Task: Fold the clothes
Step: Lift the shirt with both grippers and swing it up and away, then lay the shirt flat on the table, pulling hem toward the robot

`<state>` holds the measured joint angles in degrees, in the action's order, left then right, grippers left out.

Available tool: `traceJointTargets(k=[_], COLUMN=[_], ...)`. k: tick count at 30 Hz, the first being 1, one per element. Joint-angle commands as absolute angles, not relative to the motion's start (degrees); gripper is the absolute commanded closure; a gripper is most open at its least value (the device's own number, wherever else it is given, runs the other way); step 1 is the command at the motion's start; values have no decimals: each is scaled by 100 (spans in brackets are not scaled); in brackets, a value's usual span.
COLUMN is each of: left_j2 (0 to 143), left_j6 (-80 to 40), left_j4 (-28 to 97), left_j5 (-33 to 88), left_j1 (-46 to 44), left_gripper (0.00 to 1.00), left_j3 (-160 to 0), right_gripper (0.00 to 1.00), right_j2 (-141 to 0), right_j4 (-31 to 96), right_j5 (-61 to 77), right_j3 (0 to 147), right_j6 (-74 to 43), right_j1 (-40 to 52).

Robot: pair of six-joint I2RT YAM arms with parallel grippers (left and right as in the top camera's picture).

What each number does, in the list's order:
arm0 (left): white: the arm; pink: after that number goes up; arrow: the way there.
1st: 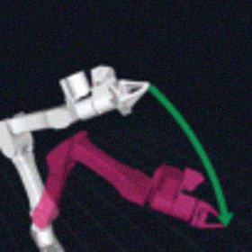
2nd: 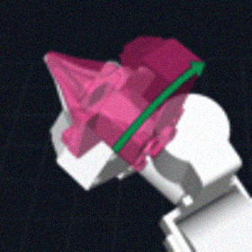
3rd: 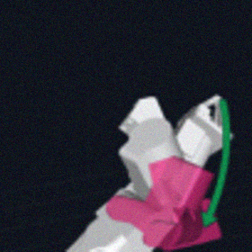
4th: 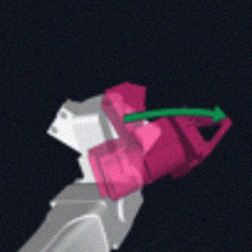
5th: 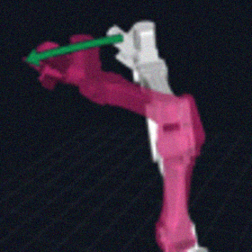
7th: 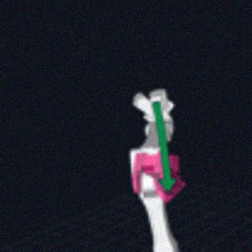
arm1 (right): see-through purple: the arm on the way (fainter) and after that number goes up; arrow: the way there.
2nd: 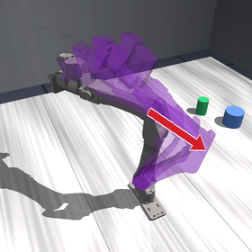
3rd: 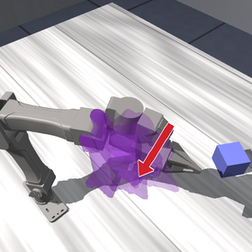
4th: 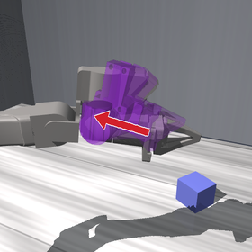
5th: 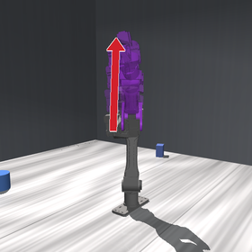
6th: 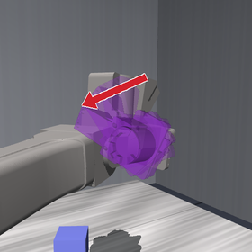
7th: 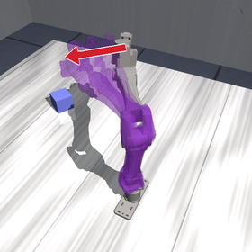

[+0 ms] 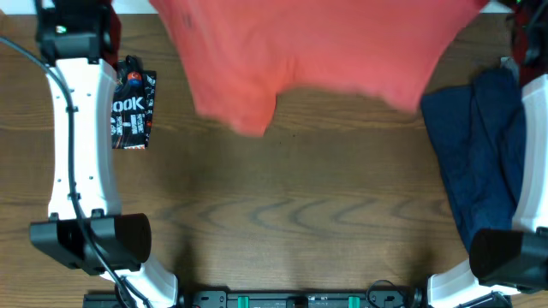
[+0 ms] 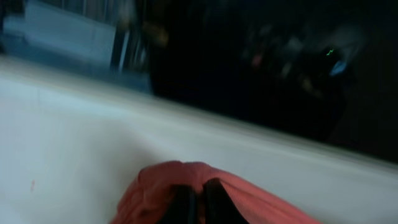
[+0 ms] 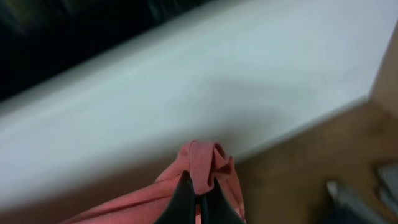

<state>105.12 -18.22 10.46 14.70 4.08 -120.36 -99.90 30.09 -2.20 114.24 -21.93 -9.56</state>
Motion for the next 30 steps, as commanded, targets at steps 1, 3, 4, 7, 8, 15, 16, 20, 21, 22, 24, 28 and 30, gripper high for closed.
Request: traceJointTargets(k=[1, 3, 4, 7, 8, 15, 16, 20, 21, 22, 24, 28, 30], left_j2=[10200, 10175, 10145, 10066, 10060, 10173, 10226, 10420, 10444, 10449, 10447, 10433, 10403], left_j6=[-1979, -1979, -1977, -1826, -1802, -1627, -1577, -1483, -1402, -1293, -1170, -856, -845], left_j4=[945, 1210, 1459, 2294, 2694, 6425, 6945, 8407, 8641, 8862, 9166, 9496, 9515], left_j5=[1398, 1538, 1686, 1905, 1903, 1900, 1900, 1883, 1885, 1885, 1883, 1881, 1839], left_j1=[628, 698, 731, 766, 766, 722, 714, 663, 639, 607, 534, 419, 414], left_gripper=[94, 94, 94, 94, 94, 94, 94, 94, 94, 94, 94, 94, 94], left_j3=[-12925, -13214, -13308, -13323, -13323, -13146, -13100, -12735, -12586, -12372, -11885, -10836, -10328], right_gripper=[99, 99, 99, 99, 99, 99, 99, 99, 99, 99, 99, 99, 99], right_j2=[-9697, -9697, -9697, -9743, -9762, -10119, -10186, -10440, -10488, -10512, -10512, -10506, -10503], right_j4=[3144, 3505, 3763, 4556, 4762, 6713, 7022, 8016, 8202, 8364, 8497, 8562, 8501], right_j5=[-674, -958, -1203, -1638, -1647, -1647, -1651, -1601, -1603, -1601, -1535, -1068, -902], right_j3=[12245, 12449, 12473, 12449, 12431, 12151, 12105, 11797, 11679, 11504, 11050, 10112, 9649], right_j6=[-2246, -2137, -2112, -2093, -2078, -2005, -2008, -2008, -2008, -2010, -2012, -2012, -2014], right_j1=[-1022, -1022, -1022, -1022, -1022, -1022, -1022, -1017, -1017, -1015, -1015, -1017, -1017])
